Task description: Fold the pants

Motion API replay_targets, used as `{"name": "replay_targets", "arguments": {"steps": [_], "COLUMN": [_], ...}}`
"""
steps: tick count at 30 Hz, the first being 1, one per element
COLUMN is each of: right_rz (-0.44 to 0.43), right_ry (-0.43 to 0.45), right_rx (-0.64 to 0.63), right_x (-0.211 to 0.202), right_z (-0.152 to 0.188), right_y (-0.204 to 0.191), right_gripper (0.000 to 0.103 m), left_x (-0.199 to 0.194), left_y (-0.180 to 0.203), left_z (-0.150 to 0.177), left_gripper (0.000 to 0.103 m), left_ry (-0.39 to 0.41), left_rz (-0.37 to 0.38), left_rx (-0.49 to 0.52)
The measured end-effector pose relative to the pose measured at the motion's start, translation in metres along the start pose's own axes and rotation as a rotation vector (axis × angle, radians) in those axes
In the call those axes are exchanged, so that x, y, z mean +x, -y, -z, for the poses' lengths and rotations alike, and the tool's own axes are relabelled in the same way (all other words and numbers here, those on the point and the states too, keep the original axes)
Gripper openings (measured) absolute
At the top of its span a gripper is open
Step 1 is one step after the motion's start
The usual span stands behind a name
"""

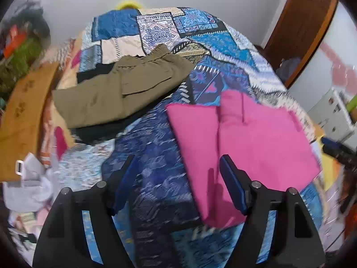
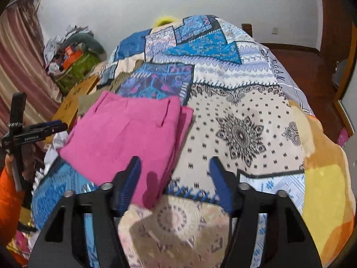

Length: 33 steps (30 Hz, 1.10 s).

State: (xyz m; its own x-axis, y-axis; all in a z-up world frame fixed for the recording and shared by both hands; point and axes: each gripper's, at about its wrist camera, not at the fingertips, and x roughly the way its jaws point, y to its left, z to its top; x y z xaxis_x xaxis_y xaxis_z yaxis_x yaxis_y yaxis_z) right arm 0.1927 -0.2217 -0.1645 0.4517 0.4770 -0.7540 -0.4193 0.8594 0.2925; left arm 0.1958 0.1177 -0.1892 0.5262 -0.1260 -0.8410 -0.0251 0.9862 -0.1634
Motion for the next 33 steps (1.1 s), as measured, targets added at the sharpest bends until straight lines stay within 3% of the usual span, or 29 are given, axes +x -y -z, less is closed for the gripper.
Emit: {"name": "replay_targets", "arguments": {"steps": [6, 11, 14, 21, 24, 26, 27, 29, 33], "right_rz": [-0.048, -0.105, -0.128, -0.157, -0.176, -0.181, -0.18, -0.176, -0.165], "right_ry": [-0.053, -0.13, -0.125, -0.128, -0.117, -0.111, -0.107, -0.097, -0.074], "right_rx": [0.049, 0.103, 0.107, 0.086, 0.107, 0.12, 0.126, 0.13, 0.118], "right_x": [0.03, 0.059, 0.063, 0.073, 0.075, 0.076, 0.075, 0.075, 0.069], "right_z": [-0.012, -0.014, -0.017, -0.024, -0.028, -0.03, -0.031, -0.032, -0.037], "right_y": [0.003, 0.009, 0.009, 0.006, 0.007, 0.007, 0.006, 0.006, 0.004], "right_gripper": [0.068, 0.071, 0.071, 0.063, 0.045, 0.034, 0.032, 0.024, 0.015], "left_x": [0.024, 0.048, 0.057, 0.068, 0.067, 0.064, 0.062, 0.057, 0.047], "left_y": [0.009, 0.015, 0.014, 0.02, 0.028, 0.034, 0.037, 0.043, 0.049], "left_z": [-0.013, -0.013, -0.013, -0.017, -0.02, -0.023, -0.024, -0.026, -0.029], "left_gripper": [0.077, 0.078, 0.092, 0.091, 0.078, 0.063, 0.058, 0.033, 0.017], "left_ry": [-0.052, -0.11, -0.119, -0.136, -0.124, -0.109, -0.1, -0.081, -0.04], "left_rz": [0.105, 0.115, 0.102, 0.16, 0.17, 0.171, 0.168, 0.167, 0.122], "left_rx": [-0.049, -0.041, -0.062, -0.06, -0.046, -0.031, -0.024, -0.007, 0.027]}}
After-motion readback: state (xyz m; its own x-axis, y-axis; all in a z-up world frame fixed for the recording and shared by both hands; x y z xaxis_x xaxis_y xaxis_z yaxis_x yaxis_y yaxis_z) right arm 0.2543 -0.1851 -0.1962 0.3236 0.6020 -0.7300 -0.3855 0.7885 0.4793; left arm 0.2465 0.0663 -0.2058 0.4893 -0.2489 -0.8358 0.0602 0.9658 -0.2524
